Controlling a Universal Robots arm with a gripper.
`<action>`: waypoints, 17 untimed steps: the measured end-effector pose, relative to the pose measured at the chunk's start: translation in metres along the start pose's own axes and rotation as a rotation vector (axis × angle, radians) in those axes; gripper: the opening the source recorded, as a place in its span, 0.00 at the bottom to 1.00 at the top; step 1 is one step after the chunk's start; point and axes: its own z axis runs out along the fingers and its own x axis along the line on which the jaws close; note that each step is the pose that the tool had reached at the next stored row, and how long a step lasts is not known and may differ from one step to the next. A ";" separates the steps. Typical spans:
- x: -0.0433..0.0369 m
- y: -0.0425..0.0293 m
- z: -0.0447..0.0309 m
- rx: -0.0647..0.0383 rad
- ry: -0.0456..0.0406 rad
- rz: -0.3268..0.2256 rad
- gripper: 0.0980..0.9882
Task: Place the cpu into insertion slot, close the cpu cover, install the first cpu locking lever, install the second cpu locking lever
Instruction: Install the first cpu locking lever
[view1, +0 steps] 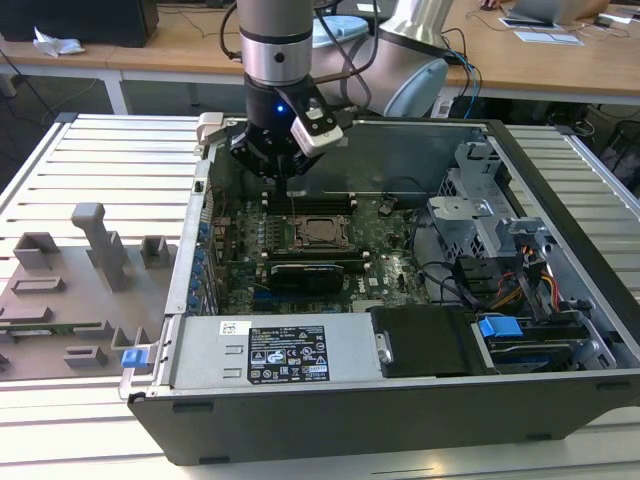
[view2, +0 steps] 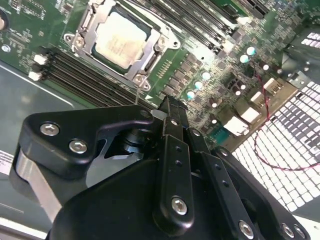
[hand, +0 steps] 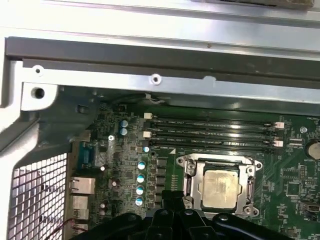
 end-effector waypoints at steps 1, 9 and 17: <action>0.0014 0.0001 0.0000 0.000 0.0000 0.000 0.01; 0.0178 0.0012 -0.0004 0.000 -0.0003 0.000 0.01; 0.0193 0.0140 0.0019 0.000 -0.0003 0.000 0.01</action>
